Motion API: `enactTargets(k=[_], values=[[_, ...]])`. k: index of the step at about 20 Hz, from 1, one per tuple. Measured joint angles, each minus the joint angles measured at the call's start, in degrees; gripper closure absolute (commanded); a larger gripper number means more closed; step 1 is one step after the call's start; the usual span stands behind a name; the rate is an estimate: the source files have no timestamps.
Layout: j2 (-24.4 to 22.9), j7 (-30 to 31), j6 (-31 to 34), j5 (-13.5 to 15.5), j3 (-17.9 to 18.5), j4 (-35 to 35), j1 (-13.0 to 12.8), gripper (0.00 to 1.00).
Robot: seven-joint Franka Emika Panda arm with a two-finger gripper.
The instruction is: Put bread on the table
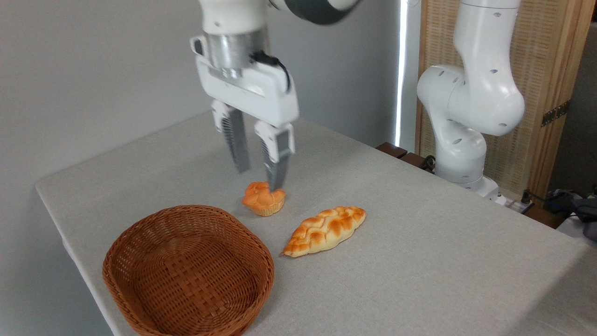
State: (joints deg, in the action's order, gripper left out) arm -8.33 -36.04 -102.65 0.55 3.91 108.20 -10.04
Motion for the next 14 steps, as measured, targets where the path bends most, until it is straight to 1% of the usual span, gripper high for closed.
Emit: enactTargets(k=[5, 7, 11, 14], values=[[7.6, 0.5, 3.0, 0.0, -2.3, -12.3, 0.4, 0.00], [10.0, 0.7, 4.1, 0.1, -3.2, -15.7, 0.7, 0.00], [11.4, 0.7, 5.5, 0.1, -4.9, -17.4, 1.4, 0.00], [11.4, 0.7, 6.1, 0.1, -5.1, -17.5, 2.3, 0.00]])
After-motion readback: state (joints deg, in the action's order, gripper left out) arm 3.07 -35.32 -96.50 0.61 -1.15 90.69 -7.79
